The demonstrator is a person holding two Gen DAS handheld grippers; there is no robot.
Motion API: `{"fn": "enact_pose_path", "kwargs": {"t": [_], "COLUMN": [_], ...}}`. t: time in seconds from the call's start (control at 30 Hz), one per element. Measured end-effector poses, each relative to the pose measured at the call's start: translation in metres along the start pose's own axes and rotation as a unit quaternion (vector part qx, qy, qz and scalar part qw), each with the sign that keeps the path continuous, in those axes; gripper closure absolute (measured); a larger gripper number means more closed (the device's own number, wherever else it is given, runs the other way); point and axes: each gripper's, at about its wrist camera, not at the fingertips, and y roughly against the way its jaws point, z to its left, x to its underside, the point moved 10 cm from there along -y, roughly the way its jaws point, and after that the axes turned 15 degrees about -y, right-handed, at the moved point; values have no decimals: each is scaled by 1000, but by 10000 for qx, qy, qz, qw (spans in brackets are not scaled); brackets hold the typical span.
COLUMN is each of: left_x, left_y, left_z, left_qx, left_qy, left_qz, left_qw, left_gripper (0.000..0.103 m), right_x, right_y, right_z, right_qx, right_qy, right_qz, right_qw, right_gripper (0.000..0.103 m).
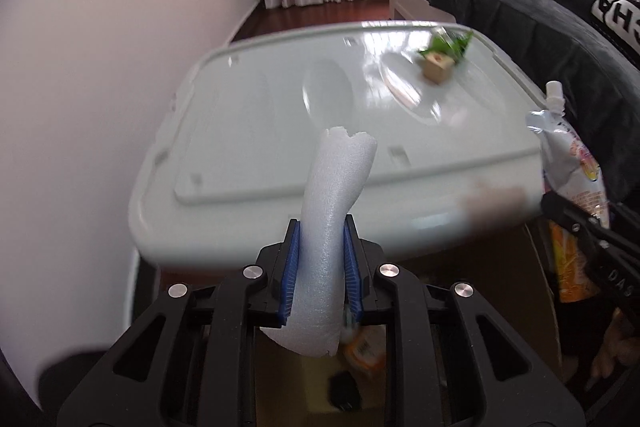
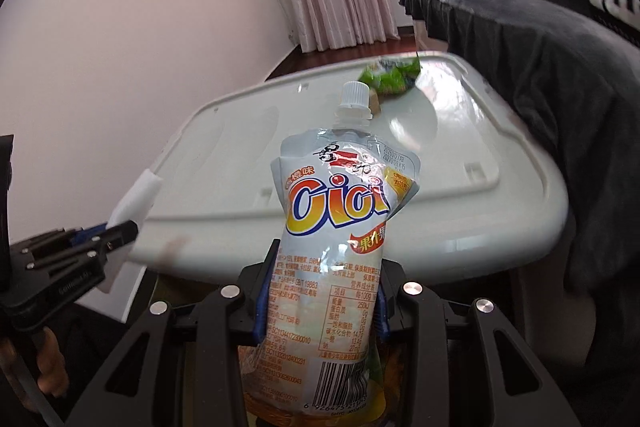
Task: Collect trash
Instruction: 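Move both tools over the box and release the foam roll and pouch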
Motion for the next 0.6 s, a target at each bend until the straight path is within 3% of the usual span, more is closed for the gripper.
{"fn": "enact_pose_path", "kwargs": {"t": [0.2, 0.37, 0.6], "left_x": [64, 112, 138], "left_y": [-7, -36, -70], "left_z": [-35, -50, -37], "left_qx": [450, 574, 687], "left_qy": [120, 130, 523], "left_qz": [493, 1088, 1591], "left_qw": [9977, 9923, 9835], "left_gripper": [82, 82, 82], "right_x": [54, 89, 106], "right_y": [13, 1, -22], "right_z": [-4, -3, -15], "right_qx": [34, 113, 355], "right_qy": [14, 62, -51], "right_qz": [435, 869, 1314], "right_qw": [9990, 9961, 9907], "right_gripper": [65, 65, 65]}}
